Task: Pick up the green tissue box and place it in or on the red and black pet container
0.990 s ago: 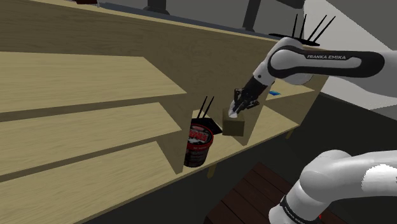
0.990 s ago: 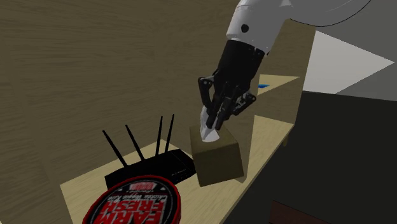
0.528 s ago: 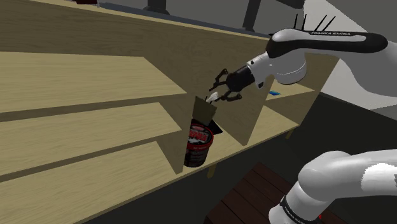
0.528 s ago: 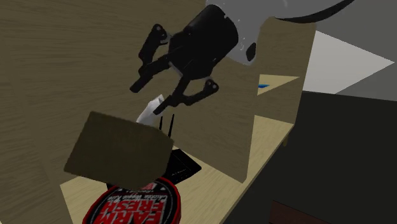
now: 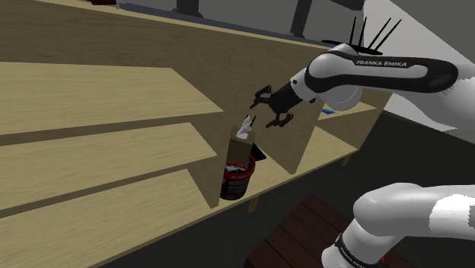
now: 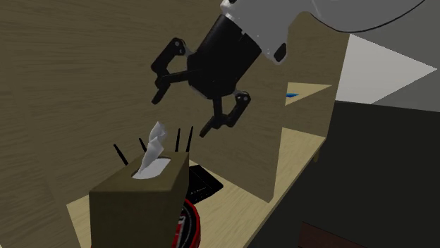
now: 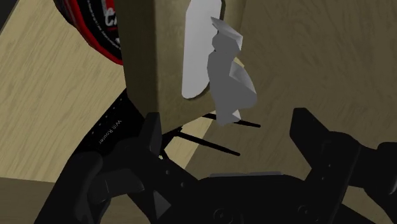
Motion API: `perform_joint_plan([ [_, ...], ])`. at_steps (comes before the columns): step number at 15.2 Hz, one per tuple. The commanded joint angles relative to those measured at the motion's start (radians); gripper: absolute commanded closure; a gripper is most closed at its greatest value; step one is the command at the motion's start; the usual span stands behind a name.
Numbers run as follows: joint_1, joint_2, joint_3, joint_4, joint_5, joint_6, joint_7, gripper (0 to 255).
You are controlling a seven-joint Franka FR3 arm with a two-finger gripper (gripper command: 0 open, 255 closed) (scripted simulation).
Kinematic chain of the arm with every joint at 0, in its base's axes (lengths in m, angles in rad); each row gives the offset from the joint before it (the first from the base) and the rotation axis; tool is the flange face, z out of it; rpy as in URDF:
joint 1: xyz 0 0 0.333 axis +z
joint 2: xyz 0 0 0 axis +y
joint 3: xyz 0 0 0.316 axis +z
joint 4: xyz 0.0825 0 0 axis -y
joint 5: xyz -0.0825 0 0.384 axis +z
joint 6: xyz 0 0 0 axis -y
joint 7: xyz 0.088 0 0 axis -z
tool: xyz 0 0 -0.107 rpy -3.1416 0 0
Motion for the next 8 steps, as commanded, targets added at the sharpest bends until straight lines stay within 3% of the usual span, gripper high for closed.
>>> perform_joint_plan([
  [1, 0.003, 0.023, 0.016, -0.004, 0.012, 0.033, -0.005, 0],
  [8, 0.006, 0.044, 0.027, -0.006, 0.022, 0.058, -0.011, 0],
])
